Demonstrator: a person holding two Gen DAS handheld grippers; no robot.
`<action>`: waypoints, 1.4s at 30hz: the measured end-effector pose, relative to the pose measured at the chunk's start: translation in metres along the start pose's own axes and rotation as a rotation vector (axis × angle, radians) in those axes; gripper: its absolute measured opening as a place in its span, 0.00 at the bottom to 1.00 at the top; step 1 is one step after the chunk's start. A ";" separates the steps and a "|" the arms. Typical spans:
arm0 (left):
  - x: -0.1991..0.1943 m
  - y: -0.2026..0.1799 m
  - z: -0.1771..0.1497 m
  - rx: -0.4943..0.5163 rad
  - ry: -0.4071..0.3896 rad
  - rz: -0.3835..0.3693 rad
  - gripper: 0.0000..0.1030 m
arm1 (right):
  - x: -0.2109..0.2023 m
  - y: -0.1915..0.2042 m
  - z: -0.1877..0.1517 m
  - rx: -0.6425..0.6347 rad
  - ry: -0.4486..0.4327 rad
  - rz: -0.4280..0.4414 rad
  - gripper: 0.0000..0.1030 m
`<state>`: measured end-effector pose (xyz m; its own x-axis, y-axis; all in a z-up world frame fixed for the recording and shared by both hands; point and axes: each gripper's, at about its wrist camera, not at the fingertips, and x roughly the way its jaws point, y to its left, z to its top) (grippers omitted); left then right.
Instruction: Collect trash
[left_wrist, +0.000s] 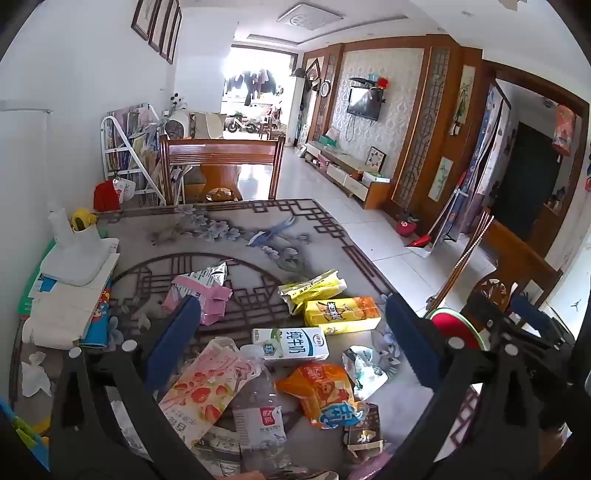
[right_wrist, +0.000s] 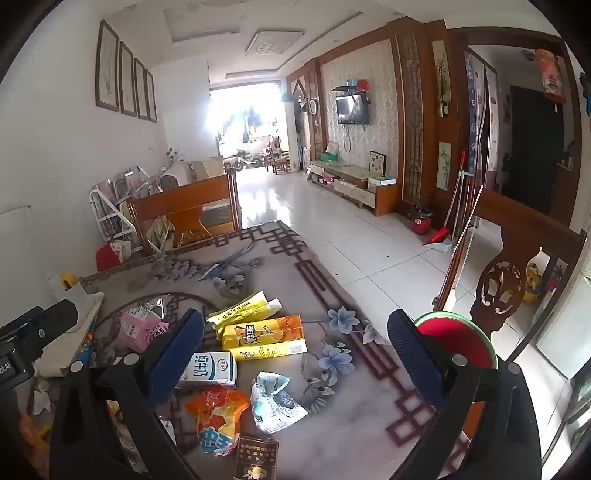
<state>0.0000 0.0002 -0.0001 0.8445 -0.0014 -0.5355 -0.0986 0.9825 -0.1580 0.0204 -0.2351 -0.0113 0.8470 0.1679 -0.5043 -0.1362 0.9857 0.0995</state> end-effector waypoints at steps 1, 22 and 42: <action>0.000 0.000 0.000 0.001 0.000 0.001 0.95 | -0.001 0.000 0.000 0.003 -0.012 0.001 0.93; 0.003 0.001 -0.002 -0.003 0.005 0.001 0.95 | 0.001 0.001 0.000 0.005 0.005 0.000 0.93; 0.006 0.005 -0.004 -0.006 0.011 0.000 0.95 | 0.009 0.003 -0.007 0.011 0.021 -0.002 0.93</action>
<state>0.0027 0.0040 -0.0070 0.8387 -0.0038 -0.5446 -0.1016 0.9813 -0.1633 0.0239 -0.2302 -0.0213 0.8365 0.1660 -0.5222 -0.1286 0.9859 0.1074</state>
